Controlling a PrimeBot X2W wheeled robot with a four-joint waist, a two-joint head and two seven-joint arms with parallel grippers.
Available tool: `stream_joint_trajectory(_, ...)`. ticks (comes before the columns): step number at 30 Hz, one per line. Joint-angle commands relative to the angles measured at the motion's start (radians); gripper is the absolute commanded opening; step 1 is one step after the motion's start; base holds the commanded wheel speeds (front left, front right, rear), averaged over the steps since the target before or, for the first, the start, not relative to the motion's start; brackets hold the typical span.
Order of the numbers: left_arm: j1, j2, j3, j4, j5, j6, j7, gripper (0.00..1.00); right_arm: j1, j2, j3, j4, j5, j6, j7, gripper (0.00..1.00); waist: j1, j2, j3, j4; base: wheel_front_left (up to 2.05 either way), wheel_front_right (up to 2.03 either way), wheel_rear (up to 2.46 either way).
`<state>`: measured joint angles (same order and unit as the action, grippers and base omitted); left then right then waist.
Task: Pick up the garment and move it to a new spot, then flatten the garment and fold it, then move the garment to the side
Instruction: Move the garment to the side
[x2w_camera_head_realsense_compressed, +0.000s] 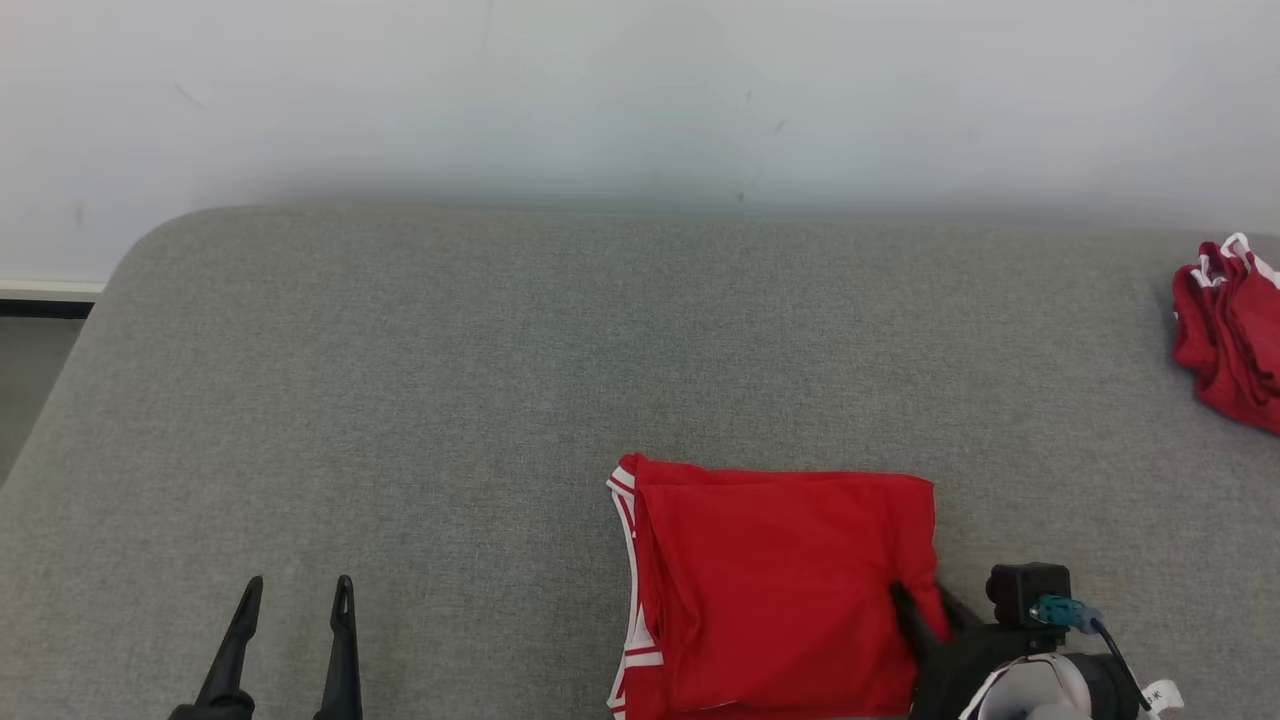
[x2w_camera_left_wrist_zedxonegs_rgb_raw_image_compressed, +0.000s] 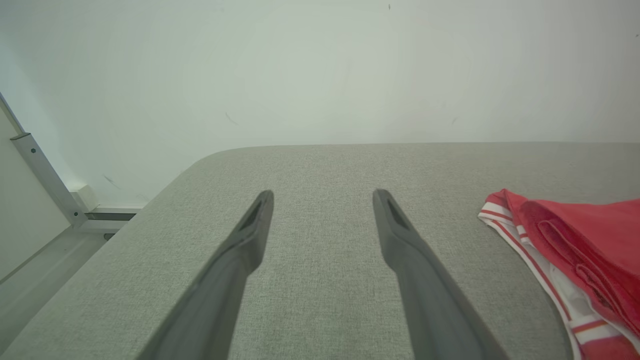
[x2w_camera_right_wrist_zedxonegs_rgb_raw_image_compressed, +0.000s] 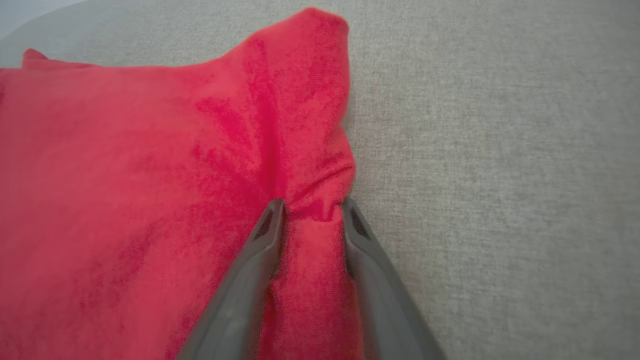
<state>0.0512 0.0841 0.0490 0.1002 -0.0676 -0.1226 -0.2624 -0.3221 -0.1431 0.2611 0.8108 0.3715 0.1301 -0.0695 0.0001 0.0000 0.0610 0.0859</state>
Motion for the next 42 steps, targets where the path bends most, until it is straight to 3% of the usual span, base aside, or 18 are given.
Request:
stream_joint_trajectory(1,-0.010,-0.001,0.003,-0.001,-0.008,0.004,-0.003,1.00,0.007,0.009,0.015,0.029,0.011,0.000,0.015,0.00,-0.0001,0.0000,0.003,-0.004,0.00,0.00,0.00)
stream_joint_trajectory(10,-0.034,0.000,0.006,-0.002,-0.007,0.004,-0.003,1.00,-0.136,-0.031,0.071,0.050,0.047,-0.001,-0.035,0.00,-0.0001,0.0000,0.046,-0.030,0.00,0.00,0.00)
stream_joint_trajectory(22,-0.120,0.001,-0.027,-0.029,0.007,-0.001,-0.003,1.00,-0.414,-0.167,0.134,0.049,0.082,-0.001,-0.067,0.00,-0.0001,0.0000,0.213,-0.102,0.00,0.00,0.00)
stream_joint_trajectory(42,-0.245,0.118,-0.076,-0.103,0.063,-0.006,-0.002,1.00,-0.767,-0.375,0.151,0.091,0.126,-0.001,-0.128,0.00,-0.0001,0.0000,0.454,-0.306,0.00,0.00,0.00)
